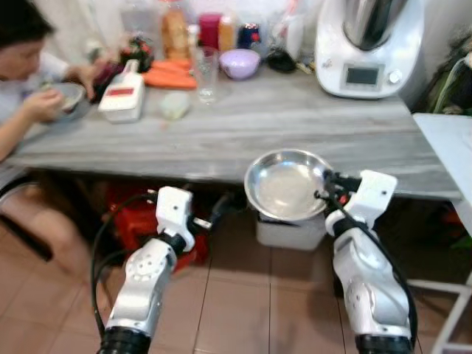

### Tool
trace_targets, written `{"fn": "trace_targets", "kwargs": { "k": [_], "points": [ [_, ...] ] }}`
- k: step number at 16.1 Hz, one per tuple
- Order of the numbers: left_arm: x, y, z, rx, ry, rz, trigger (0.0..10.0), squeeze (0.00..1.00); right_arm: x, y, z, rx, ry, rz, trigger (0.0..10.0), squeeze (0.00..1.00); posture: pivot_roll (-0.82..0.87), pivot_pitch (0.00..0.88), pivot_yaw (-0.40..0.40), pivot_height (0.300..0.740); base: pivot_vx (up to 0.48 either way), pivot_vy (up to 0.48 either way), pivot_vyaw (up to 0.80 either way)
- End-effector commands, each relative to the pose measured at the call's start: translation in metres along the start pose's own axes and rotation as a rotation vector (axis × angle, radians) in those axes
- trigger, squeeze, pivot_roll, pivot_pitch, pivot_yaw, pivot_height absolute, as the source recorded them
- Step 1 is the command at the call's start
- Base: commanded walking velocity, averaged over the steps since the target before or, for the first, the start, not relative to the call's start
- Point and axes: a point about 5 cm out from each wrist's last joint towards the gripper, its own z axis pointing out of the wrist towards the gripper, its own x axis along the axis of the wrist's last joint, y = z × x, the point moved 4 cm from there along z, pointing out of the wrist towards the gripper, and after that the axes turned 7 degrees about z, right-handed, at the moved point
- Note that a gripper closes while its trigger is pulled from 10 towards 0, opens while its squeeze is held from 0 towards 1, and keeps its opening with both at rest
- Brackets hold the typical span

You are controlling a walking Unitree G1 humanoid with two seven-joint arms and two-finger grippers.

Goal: Setting the table

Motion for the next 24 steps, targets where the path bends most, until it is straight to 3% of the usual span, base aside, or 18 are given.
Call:
{"fn": "trace_targets", "kwargs": {
  "k": [1,8,12,14,16,22,24],
  "points": [
    [0.001,0.007,0.002,-0.024,0.001,-0.002,10.0,0.0,0.006,0.004,0.002,-0.014,0.022,-0.005,10.0,0.0,-0.09,0.049,0.025,0.74,0.368,0.0,0.0],
    [0.001,0.005,0.002,-0.029,-0.002,0.009,10.0,0.0,0.006,0.012,0.002,-0.05,0.024,0.038,10.0,0.0,-0.08,0.044,0.031,0.74,0.367,0.0,0.0],
    [0.002,0.003,0.001,-0.018,0.0,0.012,10.0,0.0,0.006,0.014,0.003,-0.05,0.025,0.014,10.0,0.0,-0.08,0.046,0.028,0.74,0.354,0.0,0.0],
    [0.004,0.002,0.0,-0.012,0.018,-0.009,10.0,0.0,0.005,0.014,0.003,-0.056,0.028,0.031,10.0,0.0,-0.08,0.046,0.028,0.74,0.0,0.0,0.0],
    [0.004,0.005,-0.002,-0.035,0.019,0.023,10.0,0.0,0.004,0.014,0.004,-0.06,0.024,0.023,10.0,0.0,-0.08,0.046,0.028,0.74,0.0,0.0,0.0],
    [-0.005,-0.004,-0.019,-0.096,-0.019,0.069,10.0,0.0,0.009,0.029,0.014,-0.092,0.021,-0.01,10.0,0.0,-0.09,0.05,0.037,0.74,0.0,0.0,0.0],
    [-0.008,-0.007,-0.027,-0.12,-0.03,0.085,10.0,0.0,0.007,0.035,0.027,-0.116,0.0,0.009,10.0,0.0,-0.08,0.048,0.034,0.74,0.0,0.0,0.0]
  ]
}}
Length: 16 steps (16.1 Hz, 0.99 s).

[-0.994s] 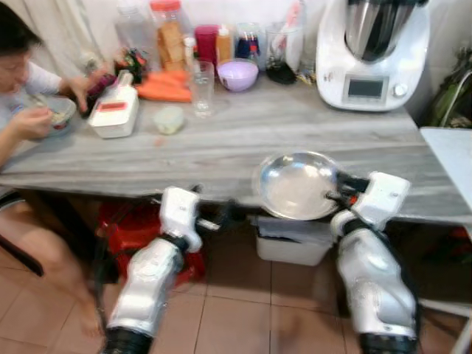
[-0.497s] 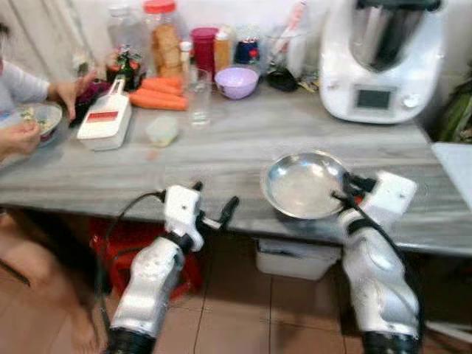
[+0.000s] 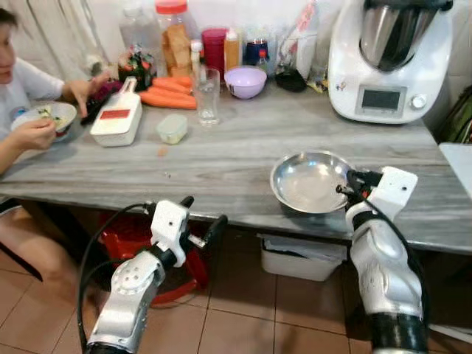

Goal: Setting the table

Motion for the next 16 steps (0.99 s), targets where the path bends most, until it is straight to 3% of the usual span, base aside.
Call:
{"fn": "trace_targets", "kwargs": {
  "k": [1,4,12,13,16],
  "points": [
    [0.005,0.0,-0.002,-0.017,0.021,0.004,10.0,0.0,0.0,-0.005,0.007,0.006,-0.002,0.045,10.0,0.0,-0.07,0.046,0.03,0.74,0.0,0.0,0.0],
    [0.011,0.012,-0.004,-0.113,0.044,0.032,10.0,0.0,-0.009,-0.016,0.022,0.013,-0.046,0.049,10.0,0.0,-0.05,0.042,0.026,0.74,0.0,0.0,0.0],
    [0.015,0.016,-0.007,-0.143,0.048,0.035,10.0,0.0,-0.038,-0.035,0.045,0.022,-0.195,0.042,10.0,0.0,-0.02,0.059,0.024,0.74,0.0,0.0,0.0],
    [0.015,0.018,-0.007,-0.15,0.048,0.033,10.0,0.0,-0.04,-0.036,0.046,0.022,-0.206,0.059,10.0,1.0,-0.02,0.061,0.024,0.74,0.0,0.0,0.0],
    [0.015,0.022,-0.006,-0.168,0.048,0.026,10.0,0.0,-0.041,-0.037,0.049,0.023,-0.21,0.069,10.0,1.0,-0.02,0.061,0.024,0.74,0.0,0.0,0.0]
  ]
}}
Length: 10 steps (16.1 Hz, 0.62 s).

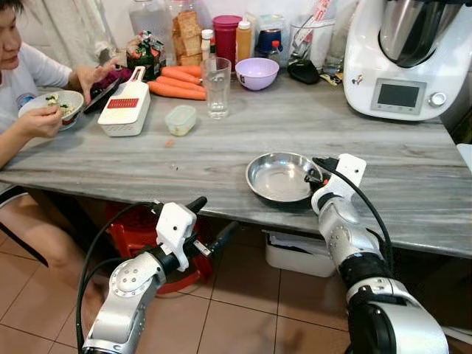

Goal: Setting the table

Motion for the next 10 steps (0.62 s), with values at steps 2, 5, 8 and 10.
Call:
{"fn": "trace_targets", "kwargs": {
  "k": [2,5,8,10],
  "points": [
    [0.001,0.004,0.001,-0.024,0.0,0.0,10.0,0.0,0.01,0.0,0.002,0.001,0.039,0.017,10.0,1.0,-0.03,0.06,0.025,0.74,0.0,0.0,0.0],
    [0.001,0.007,0.004,-0.043,0.001,0.001,10.0,0.0,0.024,0.003,0.0,0.012,0.117,0.0,10.0,1.0,-0.03,0.047,0.022,0.74,0.0,0.0,0.0],
    [0.002,0.003,0.006,-0.02,0.012,0.005,10.0,0.0,0.046,0.001,-0.011,0.046,0.246,-0.045,10.0,1.0,-0.03,0.036,0.016,0.74,0.0,0.0,0.0],
    [0.004,0.001,0.007,-0.009,0.02,0.006,10.0,0.0,0.053,-0.001,-0.021,0.071,0.302,-0.075,10.0,1.0,-0.03,0.028,0.01,0.74,0.0,0.0,0.0]
  ]
}}
